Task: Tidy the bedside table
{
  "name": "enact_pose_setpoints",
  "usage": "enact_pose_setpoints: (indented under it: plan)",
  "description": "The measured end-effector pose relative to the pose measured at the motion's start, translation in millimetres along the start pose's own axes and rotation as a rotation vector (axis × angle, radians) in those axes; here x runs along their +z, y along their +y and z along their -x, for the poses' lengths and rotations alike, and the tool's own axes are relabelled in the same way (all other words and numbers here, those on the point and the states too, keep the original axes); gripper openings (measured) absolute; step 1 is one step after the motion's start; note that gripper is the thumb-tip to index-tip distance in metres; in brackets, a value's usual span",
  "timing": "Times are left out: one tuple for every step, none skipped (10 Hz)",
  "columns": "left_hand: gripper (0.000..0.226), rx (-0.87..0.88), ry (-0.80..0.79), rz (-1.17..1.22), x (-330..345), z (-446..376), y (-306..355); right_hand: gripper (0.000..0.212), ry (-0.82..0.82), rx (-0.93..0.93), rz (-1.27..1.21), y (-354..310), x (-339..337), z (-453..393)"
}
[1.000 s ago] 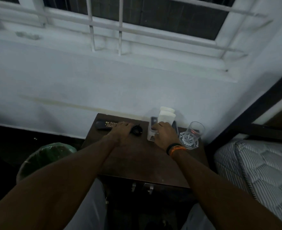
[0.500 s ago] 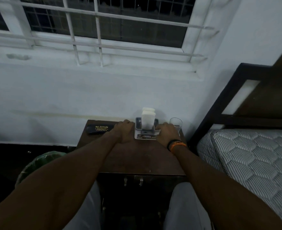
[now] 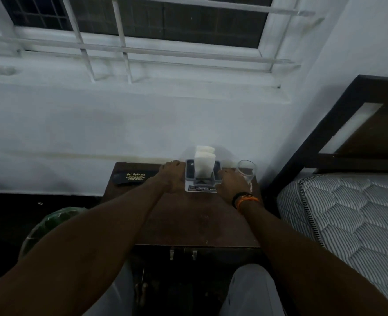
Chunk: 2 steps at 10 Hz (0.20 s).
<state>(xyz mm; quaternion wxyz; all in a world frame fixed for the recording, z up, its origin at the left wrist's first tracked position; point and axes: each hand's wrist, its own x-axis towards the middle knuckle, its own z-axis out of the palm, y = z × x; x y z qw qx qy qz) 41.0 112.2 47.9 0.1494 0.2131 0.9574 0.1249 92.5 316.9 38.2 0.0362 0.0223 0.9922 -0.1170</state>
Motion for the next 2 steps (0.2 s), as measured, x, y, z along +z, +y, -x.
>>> enact_pose_setpoints:
  plan:
    - [0.063, -0.034, -0.061, -0.005, -14.6, -15.6, -3.1, 0.023, -0.025, -0.004, 0.022, 2.9, -10.9, -24.4]
    - [0.066, -0.072, -0.11, -0.052, -42.6, -27.0, -2.1, 0.023, -0.064, -0.008, 0.019, -0.2, -43.3, -47.6]
